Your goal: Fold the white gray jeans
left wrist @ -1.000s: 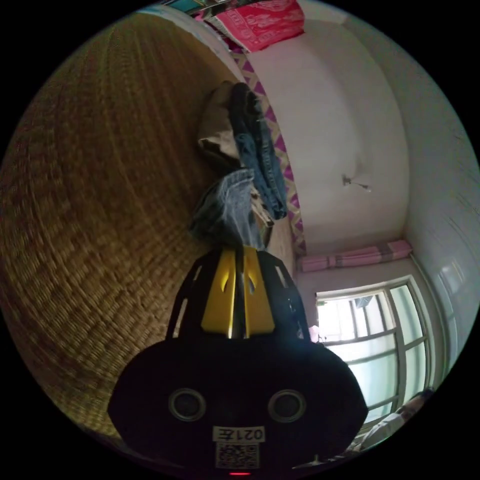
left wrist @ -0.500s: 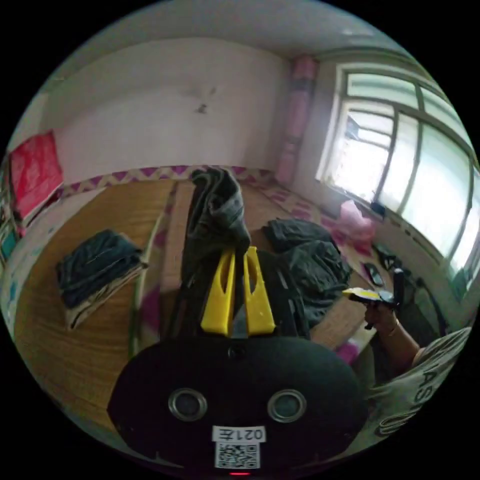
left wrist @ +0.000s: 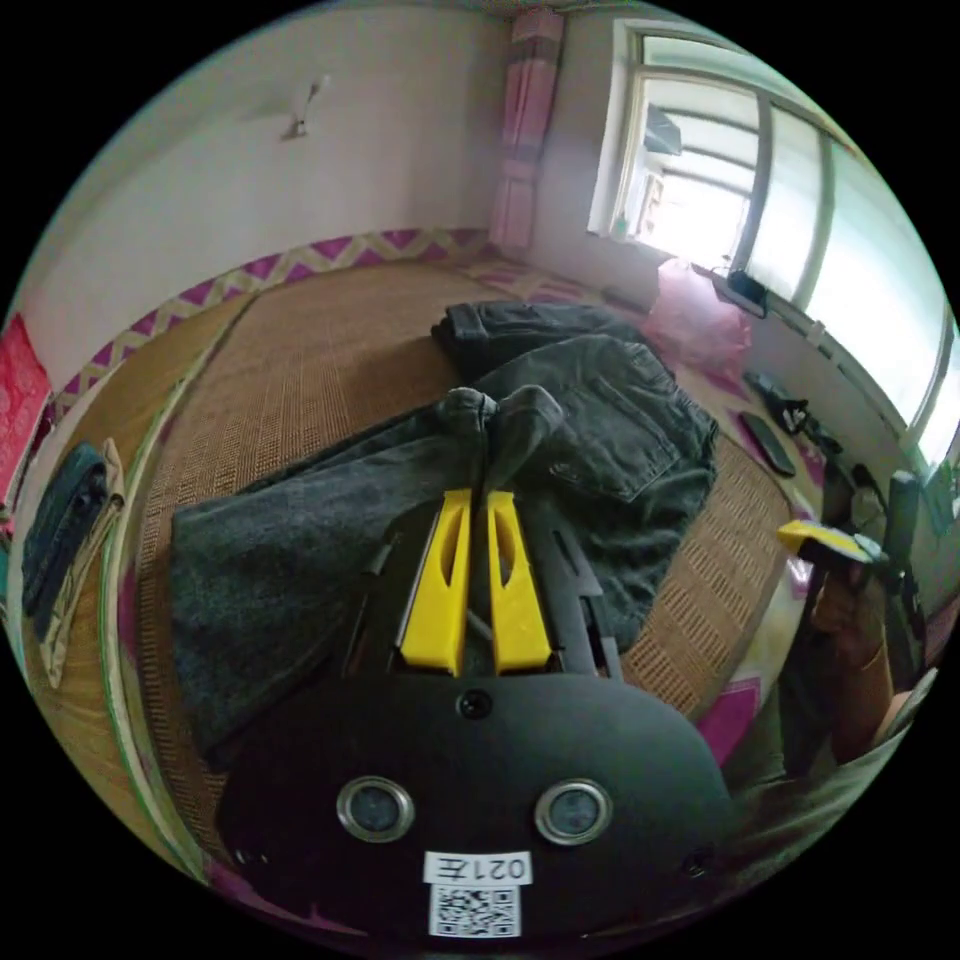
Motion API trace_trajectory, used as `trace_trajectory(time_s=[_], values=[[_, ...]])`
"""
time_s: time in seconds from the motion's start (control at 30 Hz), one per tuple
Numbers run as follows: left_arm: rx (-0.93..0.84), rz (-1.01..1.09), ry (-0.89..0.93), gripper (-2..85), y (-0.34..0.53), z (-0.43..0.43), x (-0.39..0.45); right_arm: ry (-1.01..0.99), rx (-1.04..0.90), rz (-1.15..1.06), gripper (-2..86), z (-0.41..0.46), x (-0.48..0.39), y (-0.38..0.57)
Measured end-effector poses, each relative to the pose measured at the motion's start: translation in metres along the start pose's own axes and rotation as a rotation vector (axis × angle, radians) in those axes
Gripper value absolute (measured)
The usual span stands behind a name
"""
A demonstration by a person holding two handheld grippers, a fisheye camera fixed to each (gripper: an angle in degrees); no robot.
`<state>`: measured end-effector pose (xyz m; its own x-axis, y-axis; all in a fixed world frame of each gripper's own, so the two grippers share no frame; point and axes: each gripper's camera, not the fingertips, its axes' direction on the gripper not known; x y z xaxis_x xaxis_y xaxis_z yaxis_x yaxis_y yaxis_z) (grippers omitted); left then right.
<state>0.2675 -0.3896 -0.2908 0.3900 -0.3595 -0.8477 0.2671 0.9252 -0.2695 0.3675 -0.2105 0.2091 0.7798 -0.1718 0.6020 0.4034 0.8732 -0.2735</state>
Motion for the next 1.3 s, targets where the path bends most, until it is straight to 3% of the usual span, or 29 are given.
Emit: trace_trajectory(time_s=[0.07, 0.23, 0.37, 0.73, 0.8, 1.0, 1.17, 1.3], values=[[-0.224, 0.037, 0.050, 3.2, 0.005, 0.044, 0.012, 0.021, 0.034, 0.054, 1.6, -0.005, 0.016, -0.008], [-0.117, 0.080, 0.194, 6.4, 0.013, 0.024, 0.016, 0.077, 0.103, 0.405, 11.7, -0.011, 0.087, -0.027], [0.005, 0.092, 0.317, 5.6, 0.036, -0.006, 0.009, 0.044, 0.155, 0.653, 15.1, -0.007, 0.153, -0.039], [0.139, -0.072, 0.357, -0.5, 0.120, -0.092, -0.059, -0.147, 0.259, 0.878, 6.8, 0.042, 0.202, -0.080], [0.138, -0.074, 0.341, -0.8, 0.134, -0.105, -0.071, -0.183, 0.320, 0.816, 4.8, 0.032, 0.180, -0.091], [0.160, -0.163, 0.354, -1.0, 0.186, -0.141, -0.126, 0.070, 0.298, 0.128, 4.6, 0.030, -0.077, -0.209], [0.219, -0.259, 0.338, -1.0, 0.224, -0.168, -0.173, 0.192, 0.162, -0.466, 4.4, 0.148, -0.343, -0.231], [0.231, -0.307, 0.337, -1.0, 0.244, -0.180, -0.200, 0.240, -0.038, -0.782, 4.3, 0.288, -0.460, -0.172]])
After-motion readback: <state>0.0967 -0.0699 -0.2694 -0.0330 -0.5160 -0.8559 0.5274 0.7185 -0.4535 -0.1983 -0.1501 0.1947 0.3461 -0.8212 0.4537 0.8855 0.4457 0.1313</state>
